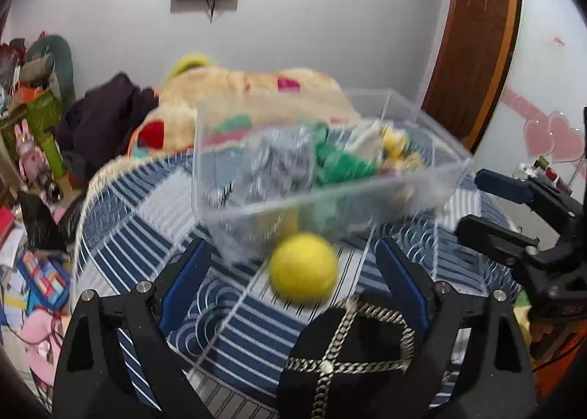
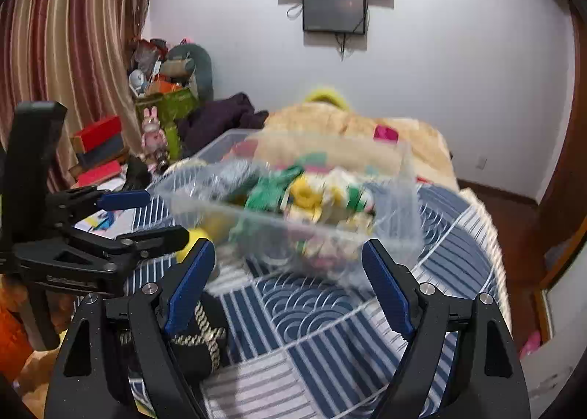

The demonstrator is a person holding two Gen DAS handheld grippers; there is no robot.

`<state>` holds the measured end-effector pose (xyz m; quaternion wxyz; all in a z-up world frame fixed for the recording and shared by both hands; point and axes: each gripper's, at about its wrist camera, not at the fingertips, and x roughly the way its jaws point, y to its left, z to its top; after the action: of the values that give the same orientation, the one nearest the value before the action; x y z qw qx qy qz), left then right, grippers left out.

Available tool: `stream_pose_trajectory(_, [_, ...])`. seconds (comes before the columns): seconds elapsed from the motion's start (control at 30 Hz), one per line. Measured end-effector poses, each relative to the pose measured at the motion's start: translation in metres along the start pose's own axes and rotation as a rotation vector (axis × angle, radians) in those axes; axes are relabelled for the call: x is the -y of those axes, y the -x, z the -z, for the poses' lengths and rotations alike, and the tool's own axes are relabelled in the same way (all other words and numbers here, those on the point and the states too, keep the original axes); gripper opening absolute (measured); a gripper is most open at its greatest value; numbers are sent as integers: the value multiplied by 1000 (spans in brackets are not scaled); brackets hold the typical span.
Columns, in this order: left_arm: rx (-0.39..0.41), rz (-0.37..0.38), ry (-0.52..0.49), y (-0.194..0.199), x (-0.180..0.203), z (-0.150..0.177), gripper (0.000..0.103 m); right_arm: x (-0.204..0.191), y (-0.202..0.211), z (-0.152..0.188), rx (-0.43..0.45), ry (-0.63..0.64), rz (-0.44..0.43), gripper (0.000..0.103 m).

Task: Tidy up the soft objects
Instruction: 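Carry the clear bag into the box with the left tool while the right tool drops the scrunchie in, then grasp the yellow felt ball with the left tool while the right tool grasps the black chain bag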

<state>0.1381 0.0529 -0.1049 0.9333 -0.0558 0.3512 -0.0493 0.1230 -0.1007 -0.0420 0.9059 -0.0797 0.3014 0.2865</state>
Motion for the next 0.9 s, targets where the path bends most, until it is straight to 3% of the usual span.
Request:
stream_pose_trajectory(0.1, [-33,24,35,-14,-6,5,87,3,-6,9,-36,-20,-10,81])
stream_pose_trajectory(0.37, [-87,126,83,-40,-7,10,45,9,-14,20,-80,-79,-31,81])
stream_pose_trajectory(0.67, [9,44,31,10,-7,28,45,-15,-16,23,-106,-64,-94,81])
stream_pose_trajectory(0.9, [28,24,104,43,-37,45,45,-54,-24,31,-150,22,-166,84])
